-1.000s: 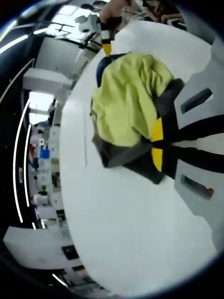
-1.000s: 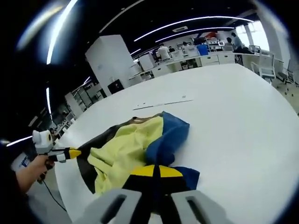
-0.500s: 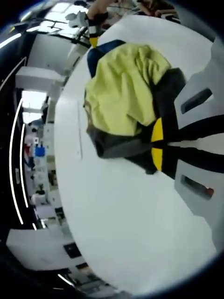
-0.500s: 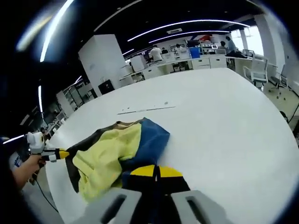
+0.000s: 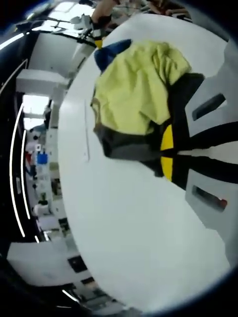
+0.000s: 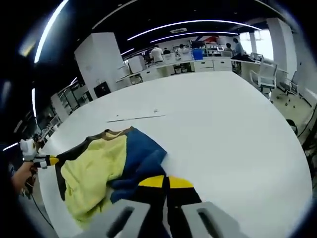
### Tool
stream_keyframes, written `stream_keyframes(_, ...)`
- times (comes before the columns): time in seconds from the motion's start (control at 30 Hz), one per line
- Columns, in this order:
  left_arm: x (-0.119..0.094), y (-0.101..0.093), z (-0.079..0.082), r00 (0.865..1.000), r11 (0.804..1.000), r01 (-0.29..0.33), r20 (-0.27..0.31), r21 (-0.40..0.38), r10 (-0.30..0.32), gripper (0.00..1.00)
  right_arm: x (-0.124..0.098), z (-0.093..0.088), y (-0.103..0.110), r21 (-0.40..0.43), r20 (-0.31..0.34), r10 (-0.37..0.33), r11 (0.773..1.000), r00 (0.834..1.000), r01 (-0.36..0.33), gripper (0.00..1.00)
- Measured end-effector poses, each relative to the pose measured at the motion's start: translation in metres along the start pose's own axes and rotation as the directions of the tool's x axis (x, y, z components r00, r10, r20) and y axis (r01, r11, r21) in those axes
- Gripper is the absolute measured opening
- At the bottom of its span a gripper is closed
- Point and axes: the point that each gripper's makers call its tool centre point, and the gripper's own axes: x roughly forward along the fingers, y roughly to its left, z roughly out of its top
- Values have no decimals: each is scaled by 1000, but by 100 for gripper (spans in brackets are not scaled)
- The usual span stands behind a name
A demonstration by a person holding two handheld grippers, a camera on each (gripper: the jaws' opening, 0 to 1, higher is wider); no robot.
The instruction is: Fold the garment on the visible template until the final outline fits inside the template.
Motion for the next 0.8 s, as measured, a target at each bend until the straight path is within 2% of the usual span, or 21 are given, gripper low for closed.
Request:
stream_keyframes(0.3,9,11,-5,999,999,-30,-22,-28,30,0,12,0,-24,24,-24,-53,998,998,53,0)
stream_keyframes(0.6,26,33,-13,991,993,-116,-67,-25,114,0,23,-8,-44,-14,-70,-112,994,991,112,0)
stream_keyframes(0.67,28,40,-15,986,989,-148,-82,-12,146,0,25,-8,-48,-16,-74,-121,993,990,120,0)
stream_keyframes(0.7,30,46,-17,981,985,-171,-95,19,172,0,26,-8,-51,-15,-74,-129,992,989,128,0)
stream_keyframes(0.8,35,50,-16,979,984,-178,-96,13,178,0,29,-8,-57,-18,-77,-140,990,987,139,0)
